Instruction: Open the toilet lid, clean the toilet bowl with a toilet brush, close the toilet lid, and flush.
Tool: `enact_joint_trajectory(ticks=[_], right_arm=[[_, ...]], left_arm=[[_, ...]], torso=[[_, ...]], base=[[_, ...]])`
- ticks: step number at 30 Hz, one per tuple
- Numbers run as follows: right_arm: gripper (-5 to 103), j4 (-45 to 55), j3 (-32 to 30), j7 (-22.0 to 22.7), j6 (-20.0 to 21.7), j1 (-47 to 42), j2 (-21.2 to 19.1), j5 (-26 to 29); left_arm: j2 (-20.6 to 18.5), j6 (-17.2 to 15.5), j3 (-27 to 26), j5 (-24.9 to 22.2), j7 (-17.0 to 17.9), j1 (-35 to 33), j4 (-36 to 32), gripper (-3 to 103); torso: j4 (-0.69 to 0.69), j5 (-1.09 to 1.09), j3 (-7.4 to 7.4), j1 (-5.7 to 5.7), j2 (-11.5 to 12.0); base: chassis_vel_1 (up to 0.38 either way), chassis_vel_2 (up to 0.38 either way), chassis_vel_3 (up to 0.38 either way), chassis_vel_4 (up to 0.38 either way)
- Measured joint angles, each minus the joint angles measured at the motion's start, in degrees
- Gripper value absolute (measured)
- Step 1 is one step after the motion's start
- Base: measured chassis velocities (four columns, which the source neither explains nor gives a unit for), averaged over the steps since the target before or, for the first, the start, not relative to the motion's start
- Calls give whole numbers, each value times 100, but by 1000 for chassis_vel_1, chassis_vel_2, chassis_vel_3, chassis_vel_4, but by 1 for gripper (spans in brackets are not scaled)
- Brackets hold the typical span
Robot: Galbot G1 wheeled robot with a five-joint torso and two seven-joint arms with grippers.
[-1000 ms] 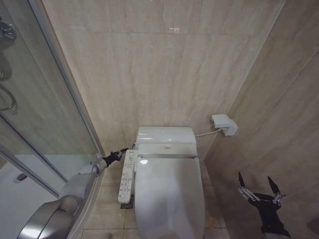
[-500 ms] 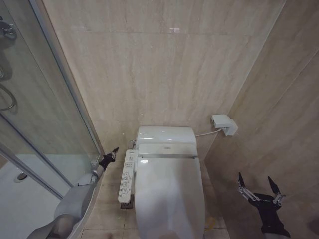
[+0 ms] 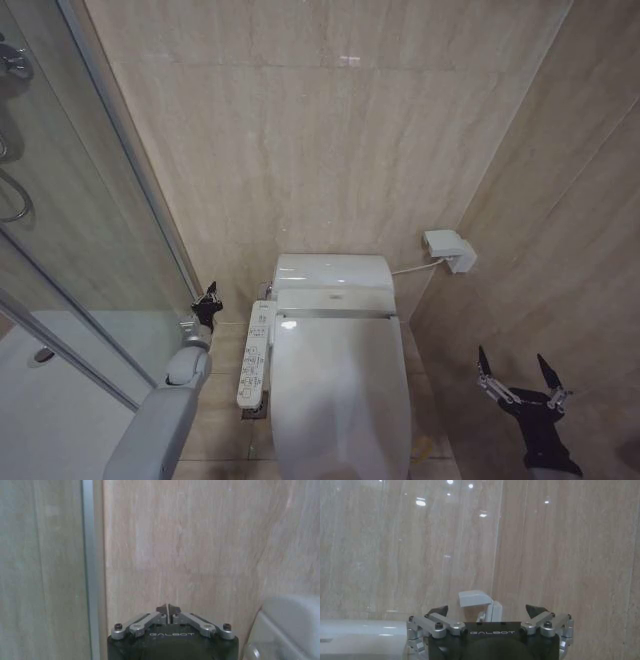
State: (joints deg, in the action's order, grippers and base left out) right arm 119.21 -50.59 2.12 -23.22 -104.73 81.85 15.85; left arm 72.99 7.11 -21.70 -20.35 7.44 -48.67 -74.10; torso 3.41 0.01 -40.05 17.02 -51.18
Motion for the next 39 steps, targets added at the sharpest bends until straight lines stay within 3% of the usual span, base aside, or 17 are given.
enact_joint_trajectory(ticks=[4, 5, 8, 12, 13, 19, 20, 26, 27, 39], right_arm=[[100, 0, 0, -1, 0, 0, 0, 0], [100, 0, 0, -1, 0, 0, 0, 0], [100, 0, 0, 0, 0, 0, 0, 0], [100, 0, 0, -1, 0, 0, 0, 0], [100, 0, 0, -1, 0, 0, 0, 0], [100, 1, 0, -1, 0, 0, 0, 0], [100, 0, 0, -1, 0, 0, 0, 0], [100, 0, 0, -1, 0, 0, 0, 0], [100, 0, 0, -1, 0, 0, 0, 0], [100, 0, 0, -1, 0, 0, 0, 0]], left_arm=[[24, -277, -55, -15, 199, -246, -579, 0], [30, -468, -76, -20, 307, -359, -879, 19], [37, -1038, -148, -76, 560, -740, -1660, 19], [11, -1222, -209, -84, 595, -1118, -2132, 19], [2, -1248, -239, -82, 594, -1251, -2264, 46], [1, -1260, -417, -23, 573, -1868, -2777, 46], [10, -1255, -461, 12, 559, -2010, -2896, 73], [54, -1222, -657, 149, 449, -2579, -3484, 73], [58, -1212, -693, 182, 405, -2681, -3581, 98], [136, -867, -834, 488, 59, -3340, -3842, 100]], torso=[[0, -1, 0, 0, 0], [0, -1, 0, 0, 0], [1, 0, 0, 0, 0], [0, 0, 0, 0, 0], [0, -1, 0, 0, 0], [-1, -1, 0, 0, 0], [-1, -1, 0, 0, 0], [0, -1, 0, 0, 0], [1, -1, 0, 0, 0], [0, -1, -1, 1, 1]], base=[[0, 0, 0, 0], [0, 0, 0, 0], [0, 0, 0, 0], [0, 0, 0, 0], [0, 0, 0, 0], [0, 0, 0, 0], [0, 0, 0, 0], [0, 0, 0, 0], [0, 0, 0, 0], [0, 0, 0, 0]])
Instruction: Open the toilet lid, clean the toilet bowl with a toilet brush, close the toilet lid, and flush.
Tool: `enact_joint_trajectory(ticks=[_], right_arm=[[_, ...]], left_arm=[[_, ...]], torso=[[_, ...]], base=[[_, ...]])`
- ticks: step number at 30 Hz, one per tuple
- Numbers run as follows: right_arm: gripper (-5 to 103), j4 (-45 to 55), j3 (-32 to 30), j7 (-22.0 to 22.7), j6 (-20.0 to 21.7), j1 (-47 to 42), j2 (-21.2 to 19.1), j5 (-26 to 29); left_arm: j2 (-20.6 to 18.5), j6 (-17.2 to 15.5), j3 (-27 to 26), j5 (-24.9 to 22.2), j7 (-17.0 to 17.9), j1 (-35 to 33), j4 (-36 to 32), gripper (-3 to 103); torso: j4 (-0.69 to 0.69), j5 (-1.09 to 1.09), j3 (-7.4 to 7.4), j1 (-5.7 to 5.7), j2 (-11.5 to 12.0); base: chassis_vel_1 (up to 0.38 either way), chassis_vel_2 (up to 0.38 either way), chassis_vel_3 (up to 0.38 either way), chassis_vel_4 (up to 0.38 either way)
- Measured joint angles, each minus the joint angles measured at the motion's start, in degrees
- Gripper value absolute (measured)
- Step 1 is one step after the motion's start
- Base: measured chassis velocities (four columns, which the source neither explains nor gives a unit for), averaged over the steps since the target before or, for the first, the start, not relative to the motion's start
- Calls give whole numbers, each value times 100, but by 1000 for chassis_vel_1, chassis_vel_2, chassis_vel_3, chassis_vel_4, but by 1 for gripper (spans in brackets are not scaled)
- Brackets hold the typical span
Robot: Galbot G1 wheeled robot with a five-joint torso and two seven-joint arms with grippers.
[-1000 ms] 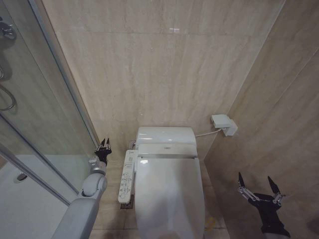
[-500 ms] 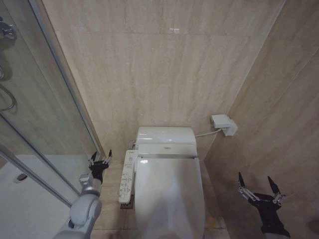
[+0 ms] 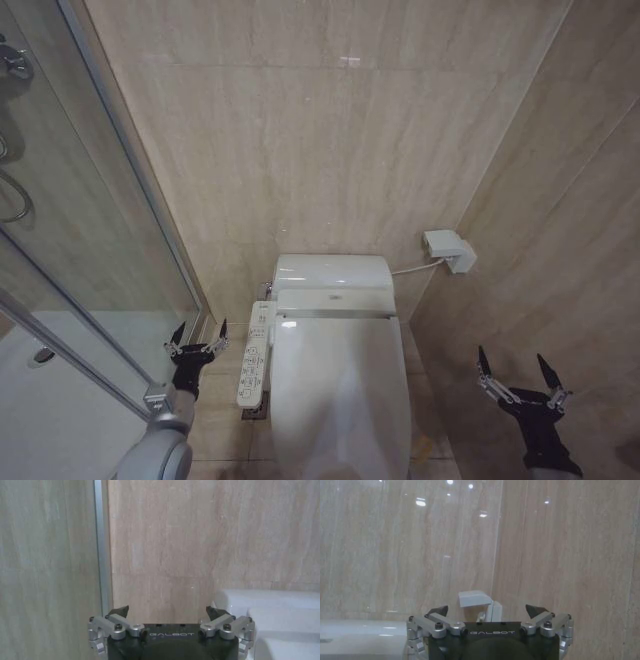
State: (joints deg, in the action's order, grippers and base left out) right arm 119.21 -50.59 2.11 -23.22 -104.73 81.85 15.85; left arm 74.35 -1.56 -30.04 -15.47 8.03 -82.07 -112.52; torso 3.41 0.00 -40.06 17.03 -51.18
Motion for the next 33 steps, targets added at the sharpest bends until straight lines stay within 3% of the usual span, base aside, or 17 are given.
enact_joint_trajectory(ticks=[13, 17, 18, 21, 23, 25, 33], right_arm=[[100, 0, 0, 0, 0, 0, 0, 0], [100, 0, 0, 0, 0, 0, 0, 0], [100, 0, 0, 0, 0, 0, 0, 0], [100, 0, 0, 0, 0, 0, 0, 0], [100, 1, 0, 0, 0, 0, 0, 0], [100, 0, 0, 0, 0, 0, 0, 0], [100, 0, 0, 0, 0, 0, 0, 0]], left_arm=[[48, 41, 46, 84, -103, -14, 26, 100], [47, 44, 55, 85, -122, 8, 37, 100], [46, 47, 60, 85, -141, 14, 42, 100], [47, 71, 74, 82, -176, 19, 42, 100], [61, 78, 106, 78, -189, 20, 43, 100], [67, 79, 127, 77, -191, 24, 43, 100], [97, 79, 184, 77, -190, 51, 48, 100]], torso=[[1, -1, 0, 0, 0], [0, 2, 0, 0, 0], [0, -8, 1, 0, 0], [0, 7, 0, 0, 0], [1, -8, 0, 0, 0], [0, 1, 1, -1, 0], [0, -3, 1, -2, -1]], base=[[87, -92, -92, 91], [217, -192, -214, 229], [230, -248, -233, 205], [246, -224, -280, 214], [278, -299, -285, 255], [310, -296, -281, 294], [296, -298, -282, 288]])
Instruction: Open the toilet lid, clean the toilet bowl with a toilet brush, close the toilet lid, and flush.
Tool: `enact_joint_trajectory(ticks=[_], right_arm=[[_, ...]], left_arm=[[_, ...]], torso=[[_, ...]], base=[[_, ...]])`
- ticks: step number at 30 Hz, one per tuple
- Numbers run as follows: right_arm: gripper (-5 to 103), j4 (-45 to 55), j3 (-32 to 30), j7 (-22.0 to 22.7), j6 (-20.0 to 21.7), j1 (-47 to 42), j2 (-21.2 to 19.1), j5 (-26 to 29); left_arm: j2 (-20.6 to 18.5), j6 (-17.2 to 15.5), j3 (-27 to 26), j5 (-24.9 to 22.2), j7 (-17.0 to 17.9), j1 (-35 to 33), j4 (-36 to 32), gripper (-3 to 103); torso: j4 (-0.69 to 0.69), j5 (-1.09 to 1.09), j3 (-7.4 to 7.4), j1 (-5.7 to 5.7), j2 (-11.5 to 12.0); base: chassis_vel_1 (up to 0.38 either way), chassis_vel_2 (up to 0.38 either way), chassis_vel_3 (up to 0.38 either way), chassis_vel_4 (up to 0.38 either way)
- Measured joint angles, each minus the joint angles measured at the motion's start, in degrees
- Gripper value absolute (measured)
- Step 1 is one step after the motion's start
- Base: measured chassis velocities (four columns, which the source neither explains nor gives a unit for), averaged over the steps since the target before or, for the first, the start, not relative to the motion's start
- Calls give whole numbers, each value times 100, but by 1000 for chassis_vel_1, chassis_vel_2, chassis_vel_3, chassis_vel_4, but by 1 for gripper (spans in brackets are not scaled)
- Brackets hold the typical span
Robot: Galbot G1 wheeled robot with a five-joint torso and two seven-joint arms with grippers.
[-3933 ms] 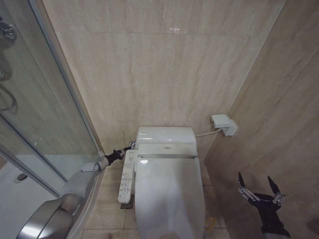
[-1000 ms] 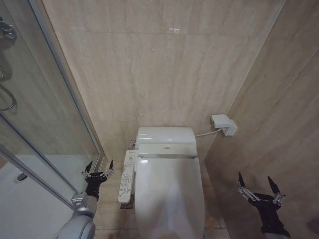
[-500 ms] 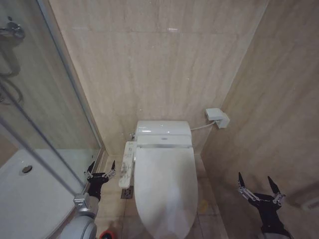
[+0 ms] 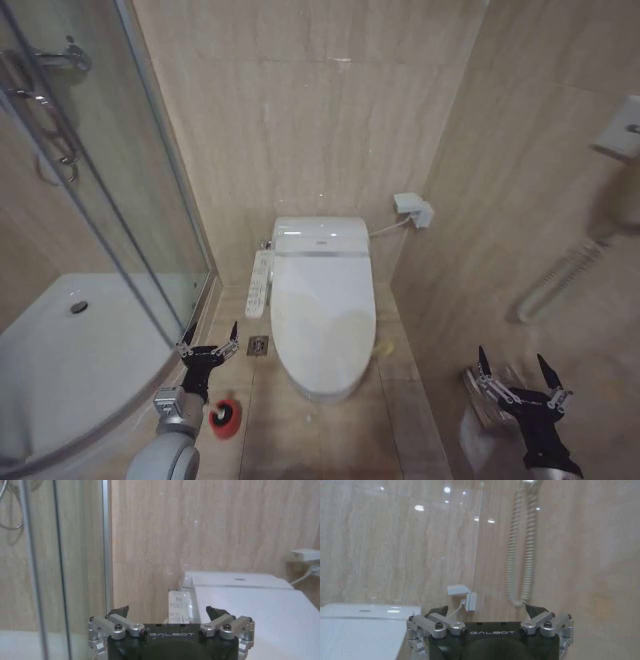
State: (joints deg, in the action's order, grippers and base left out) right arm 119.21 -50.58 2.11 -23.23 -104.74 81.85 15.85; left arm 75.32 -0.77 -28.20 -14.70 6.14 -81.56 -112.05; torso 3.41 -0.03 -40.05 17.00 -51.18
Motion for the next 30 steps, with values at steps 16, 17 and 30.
enact_joint_trajectory(ticks=[16, 17, 30], right_arm=[[100, 0, 0, 0, 0, 2, 0, 0], [100, 0, 0, 0, 0, 2, 0, 0], [100, 0, 0, 0, 0, 1, 0, 0]], left_arm=[[77, 46, 1, 62, -26, -68, 11, 100], [89, 48, 6, 70, -29, -77, 11, 100], [128, 29, 21, 83, -24, -114, -77, 100]], torso=[[-1, 4, -3, 9, 3], [-1, 4, -3, 8, 2], [0, 3, -1, 3, 1]], base=[[45, -41, -54, 42], [0, 0, 0, 0], [26, -30, -29, 31]])
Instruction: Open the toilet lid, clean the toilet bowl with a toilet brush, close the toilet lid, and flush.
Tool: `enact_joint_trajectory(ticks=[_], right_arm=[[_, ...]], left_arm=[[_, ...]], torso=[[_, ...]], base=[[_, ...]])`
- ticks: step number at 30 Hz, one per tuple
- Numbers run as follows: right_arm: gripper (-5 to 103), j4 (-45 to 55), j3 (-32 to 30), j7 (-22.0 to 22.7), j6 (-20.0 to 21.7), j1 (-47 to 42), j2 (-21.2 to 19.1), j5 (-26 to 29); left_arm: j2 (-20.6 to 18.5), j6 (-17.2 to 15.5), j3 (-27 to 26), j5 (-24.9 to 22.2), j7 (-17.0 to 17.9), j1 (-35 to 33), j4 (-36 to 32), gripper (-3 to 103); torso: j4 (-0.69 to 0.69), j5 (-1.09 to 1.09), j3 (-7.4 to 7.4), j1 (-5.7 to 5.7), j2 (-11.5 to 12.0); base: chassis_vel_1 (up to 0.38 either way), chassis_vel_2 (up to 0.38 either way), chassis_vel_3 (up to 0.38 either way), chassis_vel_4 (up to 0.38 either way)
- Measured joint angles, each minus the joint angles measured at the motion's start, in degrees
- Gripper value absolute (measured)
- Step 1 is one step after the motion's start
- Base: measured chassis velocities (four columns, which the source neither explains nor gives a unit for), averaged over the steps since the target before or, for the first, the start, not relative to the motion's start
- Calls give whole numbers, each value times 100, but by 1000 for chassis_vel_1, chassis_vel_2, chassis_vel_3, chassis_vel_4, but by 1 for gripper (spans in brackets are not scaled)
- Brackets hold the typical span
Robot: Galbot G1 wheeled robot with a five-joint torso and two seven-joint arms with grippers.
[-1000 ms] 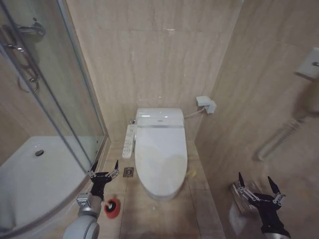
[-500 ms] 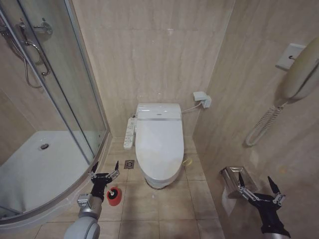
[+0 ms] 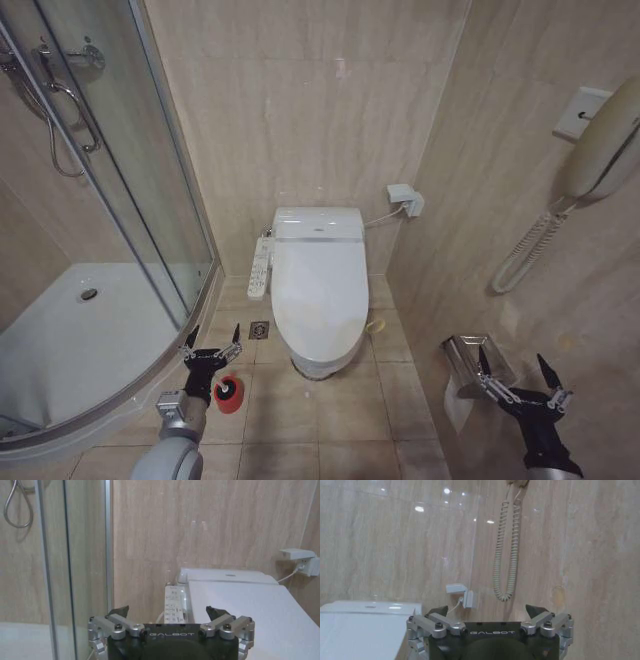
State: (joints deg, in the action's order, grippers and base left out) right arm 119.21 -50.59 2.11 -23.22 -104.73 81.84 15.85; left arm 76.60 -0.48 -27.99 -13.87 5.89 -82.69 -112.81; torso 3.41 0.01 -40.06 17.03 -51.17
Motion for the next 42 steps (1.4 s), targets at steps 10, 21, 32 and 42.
enact_joint_trajectory(ticks=[10, 21, 32, 42], right_arm=[[100, 0, 0, 0, 0, -1, 0, 0], [100, 0, 0, 0, 0, -1, 0, 0], [100, 0, 0, 0, 0, 0, 0, 0], [100, 0, 0, 0, 0, 0, 0, 0]], left_arm=[[24, -52, 83, 22, 46, -101, -120, 100], [151, -219, 158, 23, 316, -230, -327, 100], [196, -411, 193, 71, 399, -544, -700, 100], [254, -362, 197, 128, 330, -626, -730, 100]], torso=[[1, 0, 1, -2, -1], [0, 0, 0, 1, -1], [0, 0, 0, 0, -1], [0, -1, 0, 1, -1]], base=[[90, -89, -91, 80], [13, -11, -9, 20], [0, 0, 0, 0], [0, 0, 0, 0]])
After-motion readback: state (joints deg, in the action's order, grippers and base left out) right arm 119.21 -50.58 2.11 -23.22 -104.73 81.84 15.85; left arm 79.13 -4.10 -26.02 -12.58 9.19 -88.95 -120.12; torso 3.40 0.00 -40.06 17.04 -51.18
